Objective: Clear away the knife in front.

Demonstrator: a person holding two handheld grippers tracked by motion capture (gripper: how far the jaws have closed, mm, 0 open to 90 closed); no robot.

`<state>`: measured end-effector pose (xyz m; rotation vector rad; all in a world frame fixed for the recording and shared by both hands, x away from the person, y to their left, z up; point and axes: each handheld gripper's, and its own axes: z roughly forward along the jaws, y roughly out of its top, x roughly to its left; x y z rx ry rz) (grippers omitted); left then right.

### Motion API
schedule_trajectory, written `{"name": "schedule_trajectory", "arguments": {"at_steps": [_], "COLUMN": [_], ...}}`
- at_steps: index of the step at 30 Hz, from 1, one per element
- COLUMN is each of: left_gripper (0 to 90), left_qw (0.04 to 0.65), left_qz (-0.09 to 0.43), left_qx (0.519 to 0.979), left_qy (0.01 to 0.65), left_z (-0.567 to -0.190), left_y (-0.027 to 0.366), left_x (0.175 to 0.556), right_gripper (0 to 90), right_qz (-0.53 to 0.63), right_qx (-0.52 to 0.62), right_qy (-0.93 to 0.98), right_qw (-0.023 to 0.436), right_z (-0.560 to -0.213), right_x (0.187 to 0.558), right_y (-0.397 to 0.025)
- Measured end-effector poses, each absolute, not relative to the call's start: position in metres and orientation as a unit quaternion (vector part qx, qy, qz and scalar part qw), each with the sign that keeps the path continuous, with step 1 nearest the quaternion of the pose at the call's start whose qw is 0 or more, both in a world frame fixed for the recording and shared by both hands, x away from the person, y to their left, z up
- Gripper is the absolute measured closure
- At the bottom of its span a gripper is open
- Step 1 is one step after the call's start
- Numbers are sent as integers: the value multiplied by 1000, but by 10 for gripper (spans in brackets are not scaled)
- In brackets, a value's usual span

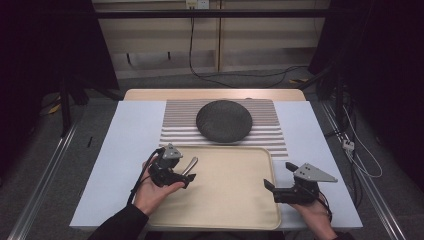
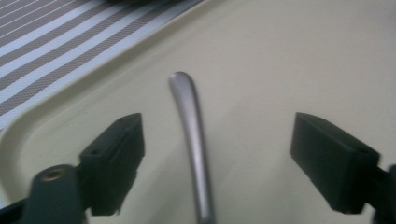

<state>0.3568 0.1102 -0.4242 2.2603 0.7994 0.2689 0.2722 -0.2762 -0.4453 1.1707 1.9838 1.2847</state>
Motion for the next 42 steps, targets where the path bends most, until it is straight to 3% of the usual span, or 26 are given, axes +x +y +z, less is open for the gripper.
{"name": "schedule_trajectory", "arguments": {"at_steps": [7,10,12,15,42], "left_gripper": [421,587,800,900,900], "left_qw": [365,362,364,348,310], "left_qz": [101,90,79,78,104], "left_qx": [881,886,889,894,906], "left_qy": [284,276,266,270,270], "left_z": [-425,-428,-431,-434,-443], "left_y": [99,95,93,91,94], "left_x": [343,340,340,342,352], "right_gripper": [24,24,24,24,24], "right_qz": [469,469,470,470,468], "right_qx": [429,430,430,431,429], "right_qy": [731,730,729,729,730], "right_qw": [249,250,249,249,252], "right_z": [-445,-445,-445,-445,-445], "right_x": [273,273,273,273,273], "right_y": [-273,-274,-274,-274,-274]}}
